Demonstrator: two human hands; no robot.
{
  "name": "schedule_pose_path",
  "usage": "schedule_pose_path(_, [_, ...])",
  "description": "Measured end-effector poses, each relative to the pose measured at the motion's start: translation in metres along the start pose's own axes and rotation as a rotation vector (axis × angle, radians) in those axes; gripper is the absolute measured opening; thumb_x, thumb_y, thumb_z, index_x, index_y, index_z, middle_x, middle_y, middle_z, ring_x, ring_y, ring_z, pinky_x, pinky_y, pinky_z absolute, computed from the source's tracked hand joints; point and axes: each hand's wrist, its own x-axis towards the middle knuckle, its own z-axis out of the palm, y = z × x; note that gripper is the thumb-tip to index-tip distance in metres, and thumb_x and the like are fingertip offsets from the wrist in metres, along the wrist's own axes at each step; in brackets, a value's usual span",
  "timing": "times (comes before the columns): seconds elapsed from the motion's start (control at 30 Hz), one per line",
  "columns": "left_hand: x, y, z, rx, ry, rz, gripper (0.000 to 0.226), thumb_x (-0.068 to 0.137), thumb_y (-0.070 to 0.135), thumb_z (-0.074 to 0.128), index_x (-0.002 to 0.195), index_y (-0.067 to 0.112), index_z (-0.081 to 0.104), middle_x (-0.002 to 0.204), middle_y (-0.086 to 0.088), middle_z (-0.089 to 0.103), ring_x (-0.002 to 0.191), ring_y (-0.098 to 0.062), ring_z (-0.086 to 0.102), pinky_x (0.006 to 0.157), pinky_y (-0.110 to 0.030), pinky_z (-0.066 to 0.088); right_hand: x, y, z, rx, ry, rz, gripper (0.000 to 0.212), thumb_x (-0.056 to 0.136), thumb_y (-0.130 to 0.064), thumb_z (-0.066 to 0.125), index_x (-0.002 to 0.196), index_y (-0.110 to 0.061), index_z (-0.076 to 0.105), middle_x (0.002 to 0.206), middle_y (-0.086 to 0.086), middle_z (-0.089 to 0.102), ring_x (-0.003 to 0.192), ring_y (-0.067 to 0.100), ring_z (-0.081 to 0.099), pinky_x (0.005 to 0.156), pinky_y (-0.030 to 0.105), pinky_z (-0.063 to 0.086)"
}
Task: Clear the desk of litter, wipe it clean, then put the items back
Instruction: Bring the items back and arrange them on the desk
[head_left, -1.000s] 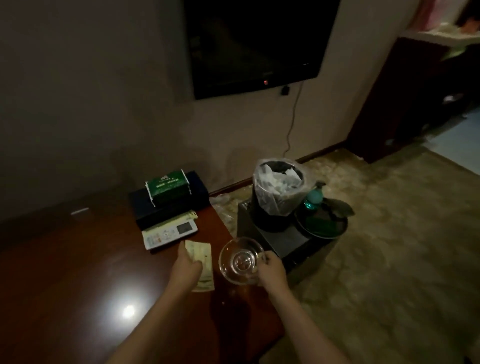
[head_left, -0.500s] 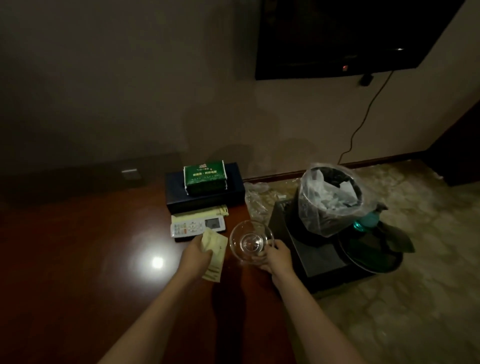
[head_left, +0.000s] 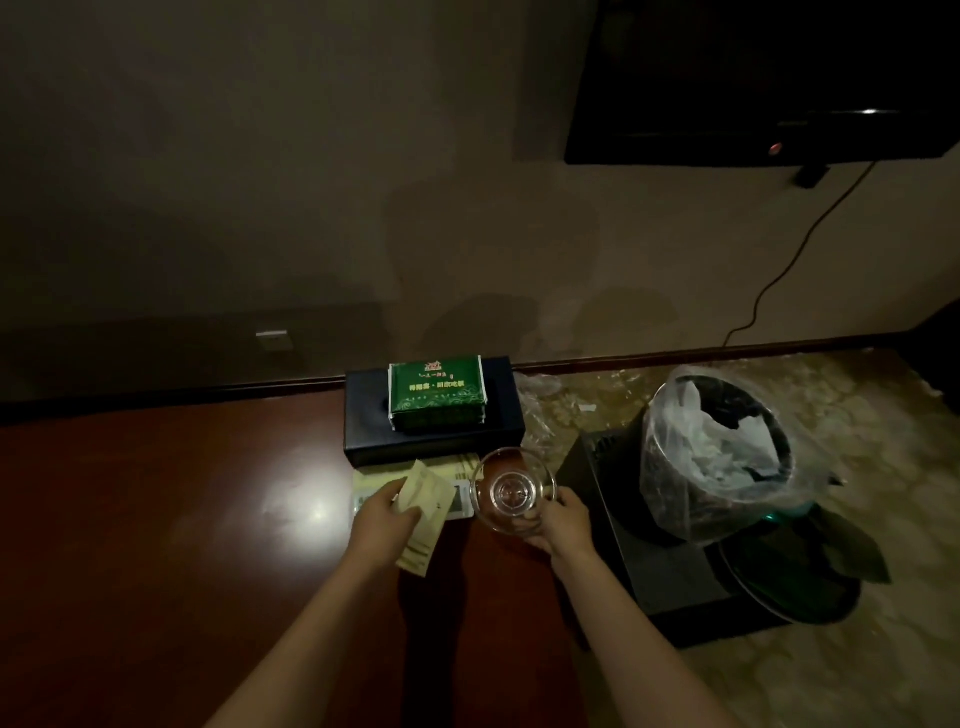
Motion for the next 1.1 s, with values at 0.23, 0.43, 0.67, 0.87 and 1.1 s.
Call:
schedule_pose_path(0.23, [0.021,-0.005,0.005,-0.013,-0.005,-0.043,0.044,0.091,0.008,0.056,0.135,0.015,0.051,0.125,-0.013,0.059,0.105,-0.03,0.059,0.075,-0.03,0.046,0.027,-0.002,0.004,-0.063,-0.033,0.019,0.028,0.093,0.003,0.044,0.114,-0.008,0.057,0.088,0.014,0.069,0.057,0.017,0.065,0.058,0.03,0.054])
schedule_pose_path(0.43, [0.027,-0.008,0.009,-0.011,-0.018,-0.082,0.038,0.092,0.01,0.057,0.13,0.009,0.054,0.118,-0.014,0.062,0.092,-0.026,0.062,0.062,-0.026,0.046,0.035,-0.006,0.011,-0.074,-0.092,0.032,0.024,0.096,0.001,0.041,0.112,-0.009,0.055,0.081,0.011,0.065,0.058,0.019,0.064,0.058,0.03,0.054])
schedule_pose_path(0.67, [0.029,-0.016,0.005,-0.007,-0.003,-0.108,0.038,0.092,0.012,0.058,0.13,0.01,0.053,0.119,-0.014,0.061,0.097,-0.031,0.063,0.073,-0.038,0.053,0.044,-0.002,0.013,-0.085,-0.108,0.077,0.026,0.099,-0.003,0.039,0.121,-0.006,0.052,0.068,0.008,0.059,0.058,0.019,0.063,0.062,0.033,0.054])
schedule_pose_path(0.87, [0.026,-0.019,-0.001,-0.031,-0.019,-0.101,0.038,0.092,0.012,0.058,0.13,0.012,0.054,0.115,-0.01,0.059,0.089,-0.026,0.061,0.065,-0.032,0.049,0.033,-0.01,0.001,-0.209,-0.106,0.027,0.029,0.095,-0.017,0.055,0.121,-0.004,0.057,0.083,0.008,0.062,0.075,0.018,0.06,0.071,0.034,0.054])
schedule_pose_path(1.1, [0.013,-0.001,-0.009,-0.057,-0.154,0.033,0.03,0.088,0.003,0.062,0.116,0.015,0.063,0.108,-0.01,0.066,0.089,-0.024,0.064,0.078,-0.034,0.052,-0.004,-0.024,0.009,-0.485,-0.192,-0.385,0.034,0.088,-0.023,0.067,0.12,-0.013,0.061,0.105,-0.002,0.061,0.095,0.011,0.058,0.07,0.015,0.046])
